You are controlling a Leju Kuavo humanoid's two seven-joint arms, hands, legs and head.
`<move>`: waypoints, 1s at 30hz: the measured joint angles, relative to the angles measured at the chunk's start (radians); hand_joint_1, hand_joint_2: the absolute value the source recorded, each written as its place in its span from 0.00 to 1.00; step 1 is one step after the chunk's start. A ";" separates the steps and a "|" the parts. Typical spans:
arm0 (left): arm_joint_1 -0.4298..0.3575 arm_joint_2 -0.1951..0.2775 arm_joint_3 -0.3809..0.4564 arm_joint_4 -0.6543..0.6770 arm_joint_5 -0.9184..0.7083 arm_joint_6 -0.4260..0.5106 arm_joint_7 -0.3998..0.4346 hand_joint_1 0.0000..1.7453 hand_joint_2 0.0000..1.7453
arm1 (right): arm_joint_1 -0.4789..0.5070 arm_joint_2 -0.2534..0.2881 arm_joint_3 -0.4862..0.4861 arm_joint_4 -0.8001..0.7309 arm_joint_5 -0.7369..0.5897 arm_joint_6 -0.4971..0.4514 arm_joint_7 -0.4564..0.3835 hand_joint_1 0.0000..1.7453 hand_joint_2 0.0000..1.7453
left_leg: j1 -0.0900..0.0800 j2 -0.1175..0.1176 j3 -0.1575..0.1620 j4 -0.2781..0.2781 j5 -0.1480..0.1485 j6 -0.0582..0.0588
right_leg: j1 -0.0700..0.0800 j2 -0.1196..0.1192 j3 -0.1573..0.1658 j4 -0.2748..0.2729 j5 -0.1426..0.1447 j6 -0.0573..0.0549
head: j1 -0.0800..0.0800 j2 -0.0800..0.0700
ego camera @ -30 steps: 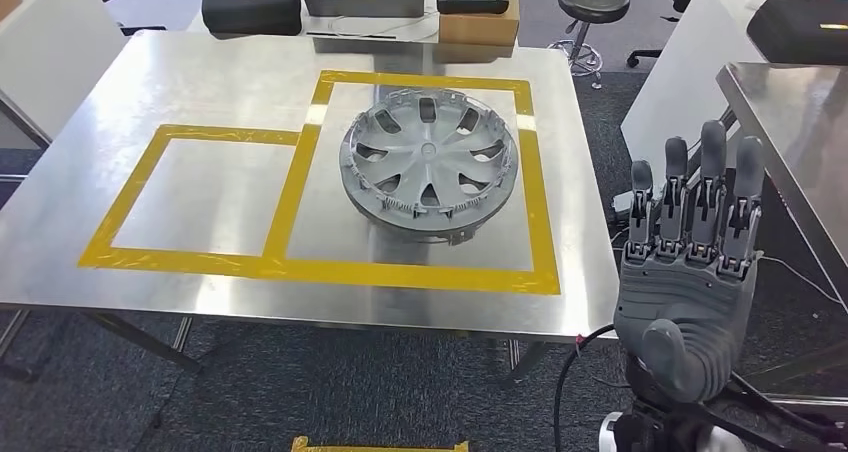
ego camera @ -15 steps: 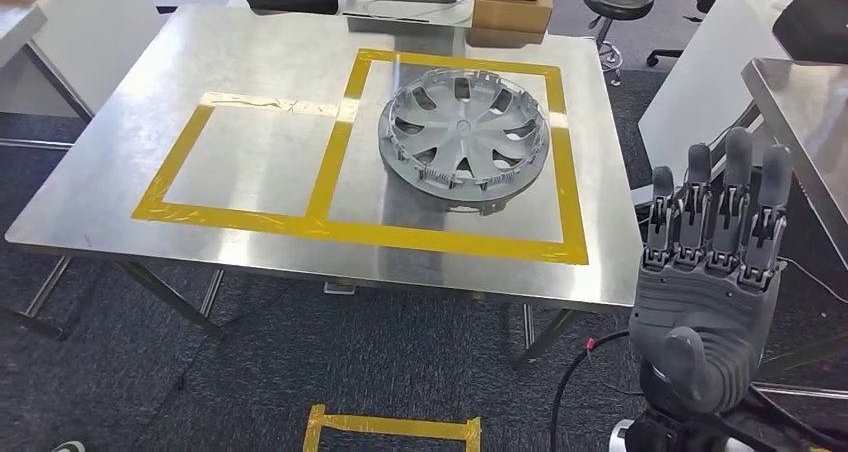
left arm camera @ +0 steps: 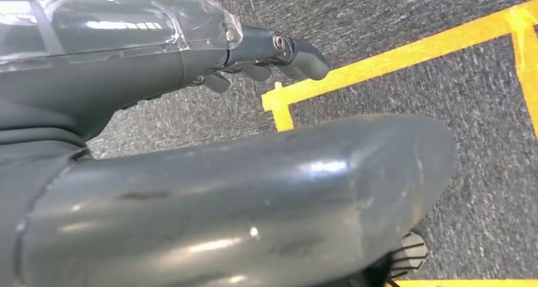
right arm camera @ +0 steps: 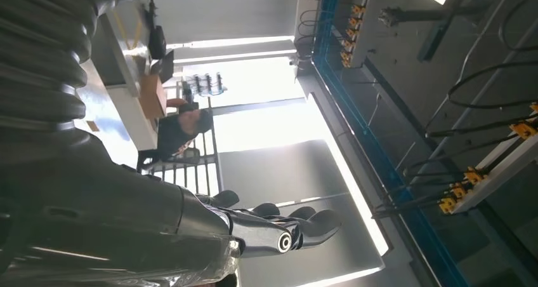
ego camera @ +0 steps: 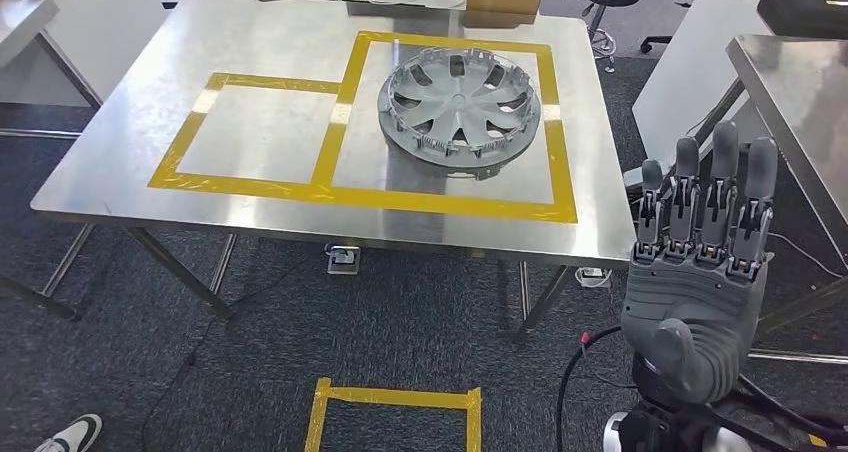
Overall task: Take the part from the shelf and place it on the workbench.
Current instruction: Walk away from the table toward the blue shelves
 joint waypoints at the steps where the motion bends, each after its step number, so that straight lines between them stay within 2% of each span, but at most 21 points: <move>1: 0.000 -0.001 0.000 0.000 -0.001 -0.001 -0.002 0.00 0.00 | -0.001 0.000 0.000 0.000 0.000 0.001 0.000 0.00 1.00 | 0.001 -0.001 0.025 -0.041 -0.016 0.004 | 0.000 0.001 -0.010 0.014 0.002 0.006 | -0.004 0.000; 3: 0.000 -0.001 0.000 0.000 -0.004 -0.004 -0.005 0.00 0.00 | -0.002 0.001 -0.001 -0.001 0.000 0.002 0.000 0.00 1.00 | -0.004 -0.003 0.028 -0.060 -0.033 0.030 | -0.001 0.001 -0.018 0.026 0.011 0.016 | -0.002 0.000; 5: 0.000 -0.001 -0.001 0.000 -0.006 -0.007 -0.006 0.00 0.00 | -0.001 0.001 -0.002 0.000 -0.002 0.002 0.000 0.00 1.00 | -0.007 -0.003 0.013 -0.057 -0.019 0.055 | -0.006 0.003 -0.026 0.037 -0.004 0.025 | 0.004 0.000; 7: -0.002 -0.001 -0.001 0.000 -0.007 -0.007 -0.006 0.00 0.00 | -0.001 0.000 -0.007 0.000 -0.003 0.002 0.000 0.00 1.00 | -0.011 -0.004 -0.010 -0.057 0.003 0.075 | -0.008 0.007 -0.047 0.112 -0.089 0.033 | 0.011 0.000; 9: -0.001 -0.002 -0.001 0.001 -0.008 -0.007 -0.005 0.00 0.00 | -0.001 0.000 -0.013 0.000 -0.004 0.003 0.000 0.00 1.00 | -0.019 -0.006 -0.037 -0.056 0.026 0.084 | -0.007 0.009 -0.068 0.238 -0.182 0.033 | 0.023 0.000; 10: -0.001 -0.002 -0.001 0.001 -0.009 -0.007 -0.005 0.00 0.00 | -0.001 0.000 -0.016 0.000 -0.004 0.003 0.000 0.00 1.00 | -0.024 -0.007 -0.052 -0.055 0.037 0.087 | -0.006 0.010 -0.068 0.284 -0.200 0.030 | 0.029 0.000; 11: -0.001 -0.002 -0.001 0.001 -0.009 -0.007 -0.005 0.00 0.00 | -0.001 0.000 -0.017 0.000 -0.004 0.003 0.000 0.00 1.00 | -0.030 -0.007 -0.066 -0.055 0.048 0.089 | -0.004 0.011 -0.058 0.303 -0.195 0.024 | 0.034 0.000; 12: 0.000 -0.001 -0.001 0.001 -0.009 -0.007 -0.005 0.00 0.00 | -0.001 0.000 -0.017 0.000 -0.004 0.002 0.000 0.00 1.00 | -0.036 -0.008 -0.080 -0.055 0.059 0.091 | 0.000 0.012 -0.033 0.287 -0.175 0.014 | 0.037 0.000; 14: -0.001 -0.002 -0.001 0.001 -0.010 -0.008 -0.004 0.00 0.00 | -0.001 0.000 -0.018 -0.001 -0.004 0.002 0.001 0.00 1.00 | -0.045 -0.009 -0.102 -0.055 0.079 0.093 | 0.017 0.014 0.058 0.159 -0.131 -0.020 | 0.041 0.000; 15: -0.001 -0.004 -0.001 0.001 -0.010 -0.008 -0.003 0.00 0.00 | -0.001 0.000 -0.019 -0.003 -0.003 0.001 0.001 0.00 1.00 | -0.048 -0.009 -0.109 -0.055 0.088 0.092 | 0.026 0.015 0.108 0.079 -0.125 -0.036 | 0.041 0.000; 17: -0.001 -0.008 -0.001 0.001 -0.012 -0.009 0.000 0.00 0.00 | -0.001 0.000 -0.020 -0.008 0.000 -0.002 0.000 0.00 1.00 | -0.044 -0.008 -0.117 -0.059 0.108 0.085 | 0.040 0.016 0.163 -0.018 -0.129 -0.050 | 0.043 0.000; 19: -0.001 -0.009 -0.001 0.001 -0.012 -0.010 0.002 0.00 0.00 | 0.001 -0.001 -0.022 -0.010 0.004 -0.004 0.000 0.00 1.00 | -0.039 -0.008 -0.122 -0.065 0.123 0.075 | 0.043 0.015 0.165 -0.043 -0.109 -0.050 | 0.056 0.000; 20: 0.000 -0.009 -0.001 0.001 -0.012 -0.010 0.003 0.00 0.00 | 0.001 -0.002 -0.023 -0.010 0.005 -0.006 0.000 0.00 1.00 | -0.039 -0.008 -0.127 -0.063 0.115 0.071 | 0.041 0.013 0.161 -0.054 -0.093 -0.051 | 0.062 0.000; 21: 0.000 -0.009 -0.001 0.001 -0.012 -0.010 0.004 0.00 0.00 | 0.001 -0.002 -0.023 -0.010 0.005 -0.007 0.000 0.00 1.00 | -0.039 -0.008 -0.136 -0.046 0.088 0.067 | 0.038 0.011 0.154 -0.066 -0.076 -0.052 | 0.065 0.000; 22: 0.000 -0.009 -0.001 0.001 -0.012 -0.010 0.004 0.00 0.00 | 0.002 -0.002 -0.023 -0.010 0.005 -0.007 0.001 0.00 1.00 | -0.038 -0.008 -0.149 -0.011 0.044 0.063 | 0.034 0.008 0.143 -0.073 -0.060 -0.050 | 0.064 0.000; 24: 0.000 -0.008 -0.002 0.001 -0.012 -0.010 0.005 0.00 0.00 | 0.005 -0.002 -0.023 -0.009 0.006 -0.008 0.001 0.00 1.00 | -0.031 -0.008 -0.174 0.103 -0.050 0.050 | 0.032 0.006 0.112 -0.070 -0.038 -0.049 | 0.055 0.000; 25: 0.000 -0.007 -0.002 0.001 -0.012 -0.010 0.005 0.00 0.00 | 0.008 -0.002 -0.023 -0.009 0.006 -0.009 0.001 0.00 1.00 | -0.027 -0.007 -0.179 0.157 -0.070 0.043 | 0.030 0.005 0.096 -0.065 -0.028 -0.045 | 0.052 0.000; 26: 0.000 -0.005 -0.002 0.001 -0.012 -0.010 0.005 0.00 0.00 | 0.010 -0.002 -0.023 -0.009 0.008 -0.011 0.001 0.00 1.00 | -0.022 -0.006 -0.174 0.190 -0.065 0.037 | 0.028 0.004 0.078 -0.058 -0.020 -0.040 | 0.050 0.000; 27: 0.000 -0.004 -0.002 0.001 -0.012 -0.010 0.005 0.00 0.00 | 0.012 -0.002 -0.024 -0.009 0.010 -0.012 0.001 0.00 1.00 | -0.018 -0.005 -0.156 0.193 -0.039 0.029 | 0.024 0.003 0.058 -0.048 -0.013 -0.035 | 0.049 0.000; 28: 0.000 -0.004 -0.002 0.001 -0.012 -0.010 0.005 0.00 0.00 | 0.013 -0.002 -0.024 -0.009 0.013 -0.014 0.001 0.00 1.00 | -0.013 -0.003 -0.122 0.163 -0.008 0.021 | 0.019 0.002 0.037 -0.035 -0.007 -0.029 | 0.048 0.000; 30: -0.001 -0.005 -0.002 0.000 -0.012 -0.009 0.004 0.00 0.00 | 0.016 -0.002 -0.024 -0.011 0.020 -0.018 0.002 0.00 1.00 | -0.004 -0.002 -0.030 0.042 0.000 0.005 | 0.013 0.004 -0.004 0.002 0.000 -0.017 | 0.043 0.000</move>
